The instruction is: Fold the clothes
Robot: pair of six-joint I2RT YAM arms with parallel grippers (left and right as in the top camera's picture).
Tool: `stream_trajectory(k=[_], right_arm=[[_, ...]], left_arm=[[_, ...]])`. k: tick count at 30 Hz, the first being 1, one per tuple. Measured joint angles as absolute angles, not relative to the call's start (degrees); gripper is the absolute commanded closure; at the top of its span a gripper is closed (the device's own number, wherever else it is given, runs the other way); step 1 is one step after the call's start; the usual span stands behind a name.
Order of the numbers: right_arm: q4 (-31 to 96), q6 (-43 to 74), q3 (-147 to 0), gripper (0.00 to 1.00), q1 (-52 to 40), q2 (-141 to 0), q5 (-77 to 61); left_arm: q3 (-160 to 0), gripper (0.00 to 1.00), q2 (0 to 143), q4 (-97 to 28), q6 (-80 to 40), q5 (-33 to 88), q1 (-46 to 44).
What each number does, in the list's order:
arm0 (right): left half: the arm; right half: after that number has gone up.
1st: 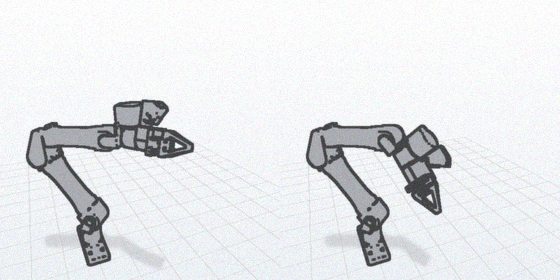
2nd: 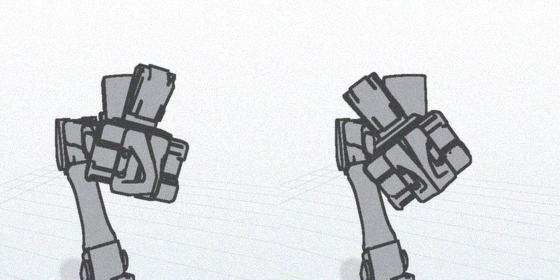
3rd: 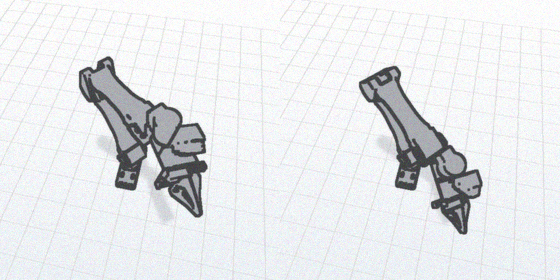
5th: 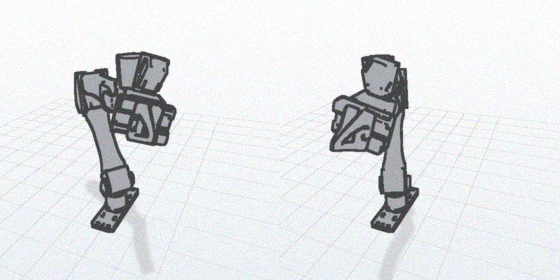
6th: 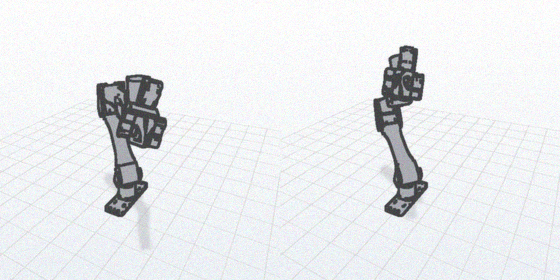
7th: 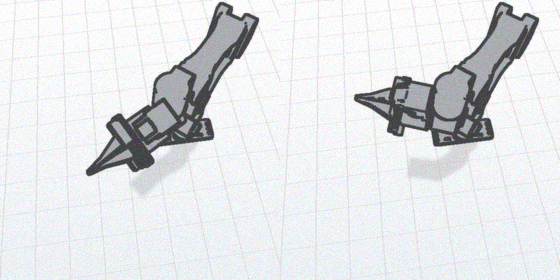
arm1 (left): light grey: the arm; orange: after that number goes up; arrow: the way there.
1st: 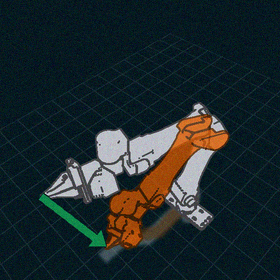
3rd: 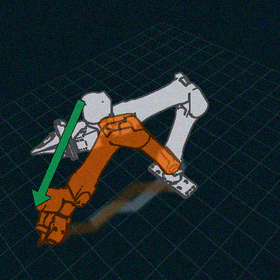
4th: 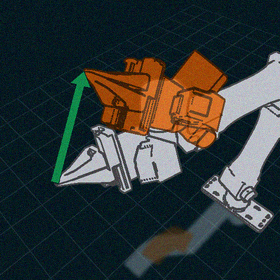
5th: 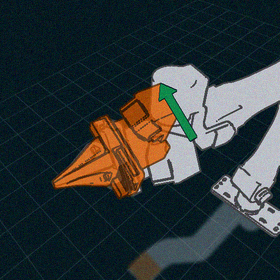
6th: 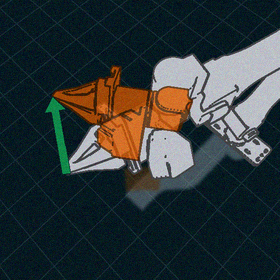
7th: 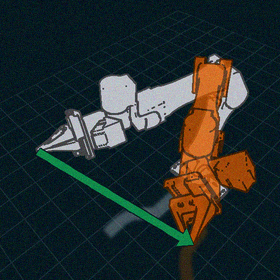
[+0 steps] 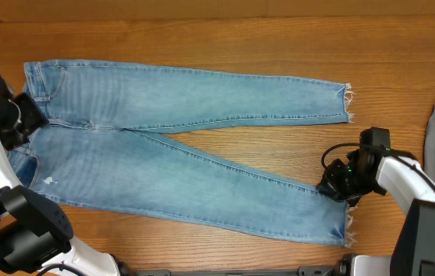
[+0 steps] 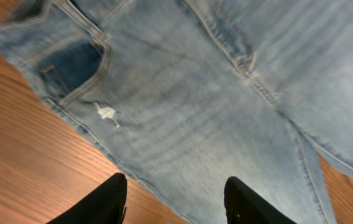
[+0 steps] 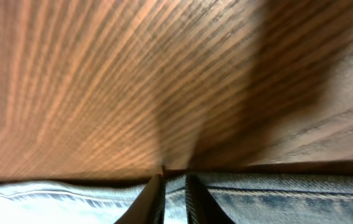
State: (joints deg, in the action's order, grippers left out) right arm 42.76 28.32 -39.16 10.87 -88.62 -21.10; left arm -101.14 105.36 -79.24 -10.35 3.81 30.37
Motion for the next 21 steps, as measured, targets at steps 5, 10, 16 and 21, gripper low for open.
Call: stream_trajectory(k=[5, 10, 16, 21], right_arm=[[33.5, 33.2, -37.2, 0.90, 10.8, -88.1, -23.2], [28.7, 35.5, -37.5, 0.85, 10.9, -88.9, -22.3], [42.2, 32.3, -43.4, 0.73, 16.4, -89.5, -22.1], [51.5, 27.0, -48.3, 0.67, 22.0, -87.0, -23.9]], left_arm=[[-94.2, 0.35, 105.4, -75.1, -10.6, 4.0, 30.4], [-91.2, 0.27, 105.4, -72.6, -10.6, 3.8, 30.4], [-88.9, 0.20, 105.4, -71.4, -12.0, 1.3, 31.0], [-86.6, 0.18, 105.4, -69.3, -13.2, 0.7, 34.1]])
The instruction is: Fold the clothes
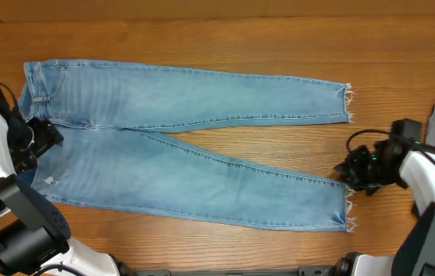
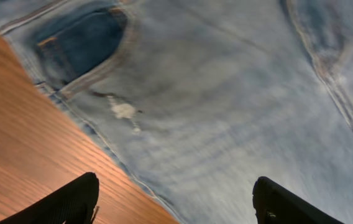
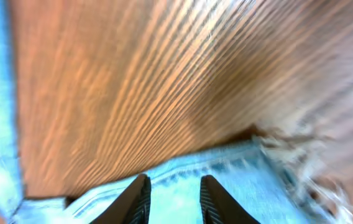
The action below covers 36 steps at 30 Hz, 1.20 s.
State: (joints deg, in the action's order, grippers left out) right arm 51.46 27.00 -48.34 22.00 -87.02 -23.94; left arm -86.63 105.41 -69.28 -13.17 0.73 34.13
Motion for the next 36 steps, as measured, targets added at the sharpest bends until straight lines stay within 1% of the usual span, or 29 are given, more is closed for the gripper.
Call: stream_trajectory(k=[4, 8, 12, 14, 17, 19, 21, 24, 33, 35, 36], right_arm=[[57.9, 23.9, -48.9, 0.63, 25.4, -80.8, -25.6], [63.0, 21.3, -48.9, 0.60, 25.9, -75.4, -27.0], [67.0, 20.3, -48.9, 0.59, 25.8, -72.8, -27.8], [69.0, 20.0, -48.9, 0.59, 25.8, -72.6, -28.5], [71.1, 19.3, -48.9, 0.59, 25.8, -72.6, -29.6], [71.8, 19.0, -48.9, 0.59, 25.8, -72.6, -29.9], [72.5, 18.7, -48.9, 0.59, 25.8, -72.6, -30.2], [73.2, 18.3, -48.9, 0.59, 25.8, -72.6, -30.3], [73.2, 18.0, -48.9, 0.58, 25.8, -72.6, -30.7], [73.3, 18.0, -48.9, 0.58, 25.8, -72.6, -30.7], [73.5, 18.0, -48.9, 0.57, 25.8, -72.6, -30.6]], left_arm=[[-83.3, 0.21, 105.4, -67.6, -14.5, 0.6, 38.9], [-80.2, 0.28, 105.4, -63.3, -15.2, 1.7, 45.5], [-77.0, 0.29, 105.4, -56.6, -14.6, 5.6, 51.5], [-75.0, 0.28, 105.4, -53.6, -14.4, 7.4, 53.2], [-72.6, 0.29, 105.4, -49.7, -13.5, 8.8, 53.6], [-71.7, 0.32, 105.4, -47.2, -13.2, 9.1, 53.6], [-71.6, 0.37, 105.4, -45.2, -13.1, 9.3, 53.6], [-71.6, 0.41, 105.7, -43.3, -12.9, 9.4, 53.6], [-72.0, 0.43, 112.4, -42.7, -11.6, 9.7, 53.6], [-72.4, 0.47, 112.9, -42.5, -11.2, 9.7, 53.6], [-72.5, 0.53, 113.1, -42.6, -10.7, 9.6, 53.6]])
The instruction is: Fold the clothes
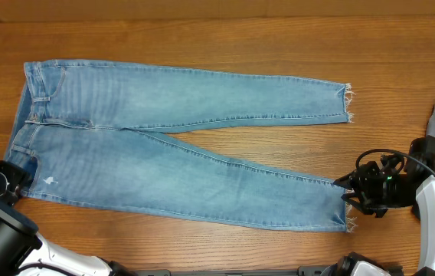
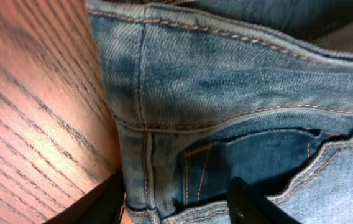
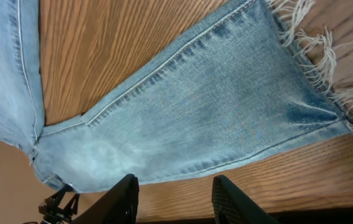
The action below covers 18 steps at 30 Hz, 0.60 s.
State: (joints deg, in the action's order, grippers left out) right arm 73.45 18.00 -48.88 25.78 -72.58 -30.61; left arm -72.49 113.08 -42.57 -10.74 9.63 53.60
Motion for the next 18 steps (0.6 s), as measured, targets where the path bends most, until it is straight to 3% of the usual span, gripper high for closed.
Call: stream_trajectory(k=[4, 8, 18], right_arm=[[73.5, 18.1, -48.9, 0.57, 25.8, -72.6, -29.5], [72.6, 19.9, -48.9, 0.53, 25.9, -72.6, -27.5], [72.2, 26.4, -48.1, 0.53, 28.9, -72.6, -20.8]], left_arm=[[-73.0, 0.79, 113.7, -42.2, -9.8, 9.1, 53.7], [-73.3, 0.85, 114.0, -42.3, -9.0, 10.1, 53.7], [-74.0, 0.85, 113.9, -44.5, -9.0, 10.8, 53.6]])
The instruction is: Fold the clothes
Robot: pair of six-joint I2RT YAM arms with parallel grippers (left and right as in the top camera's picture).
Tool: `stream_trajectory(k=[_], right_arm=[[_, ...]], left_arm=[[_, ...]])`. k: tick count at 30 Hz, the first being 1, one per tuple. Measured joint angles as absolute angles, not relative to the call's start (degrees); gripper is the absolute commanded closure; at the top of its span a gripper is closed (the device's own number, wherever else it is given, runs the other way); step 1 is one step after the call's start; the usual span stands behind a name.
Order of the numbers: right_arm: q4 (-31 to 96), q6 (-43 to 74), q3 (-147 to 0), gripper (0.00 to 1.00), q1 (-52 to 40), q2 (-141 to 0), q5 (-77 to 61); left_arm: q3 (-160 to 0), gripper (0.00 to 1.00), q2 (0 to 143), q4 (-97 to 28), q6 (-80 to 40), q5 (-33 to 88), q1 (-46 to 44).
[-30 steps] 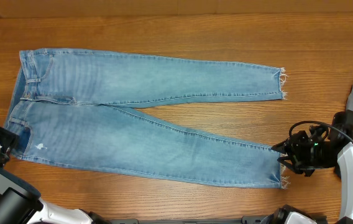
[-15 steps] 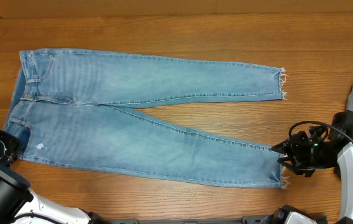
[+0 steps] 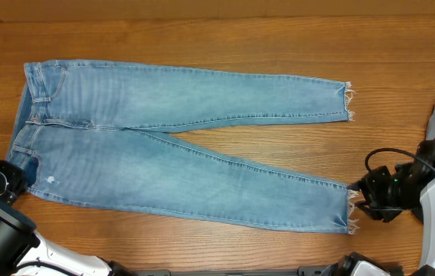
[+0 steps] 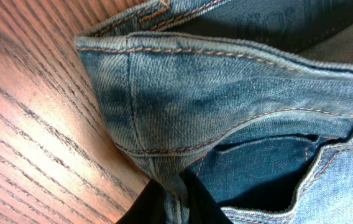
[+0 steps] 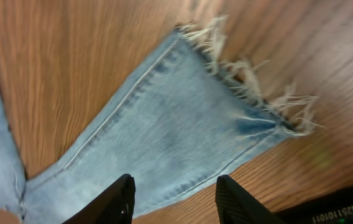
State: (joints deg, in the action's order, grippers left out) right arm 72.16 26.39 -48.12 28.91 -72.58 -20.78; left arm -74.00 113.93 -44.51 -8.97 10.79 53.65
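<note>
Light blue jeans point(image 3: 171, 146) lie flat on the wooden table point(image 3: 202, 31), waist at the left, both legs running right with frayed hems. My left gripper point(image 3: 8, 176) is at the near waistband corner; in the left wrist view my left gripper point(image 4: 175, 202) is shut on a pinched fold of the waistband point(image 4: 183, 93), beside the dark pocket opening point(image 4: 257, 168). My right gripper point(image 3: 361, 201) is at the near leg's end; in the right wrist view my right gripper point(image 5: 176, 199) stands open over the frayed hem point(image 5: 251, 93), holding nothing.
A grey garment lies at the table's right edge, just behind my right arm. The table's front edge runs close below both grippers. Bare wood shows between the two legs and beyond the hems.
My left gripper, open around the near waistband corner before, is now shut on it. My right gripper has shifted slightly right along the near hem and stays open.
My left gripper was open over the jeans' seat and my right was pinched on the near leg's edge by the hem. Then the right had opened, with the leg lying straighter, and the left was spread over the pocket. Later the left reached the waistband corner, which it now grips.
</note>
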Motion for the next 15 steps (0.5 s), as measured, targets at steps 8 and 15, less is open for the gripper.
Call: stream_trajectory(k=[8, 15], right_arm=[[67.7, 31.6, -37.4, 0.55, 29.1, -72.5, -19.9], [60.5, 36.7, -27.9, 0.55, 29.2, -72.5, -19.0]], left_arm=[[-74.0, 0.84, 111.7, -45.5, -9.0, 11.2, 53.6], [-74.0, 0.84, 111.5, -45.6, -9.0, 11.7, 53.6]])
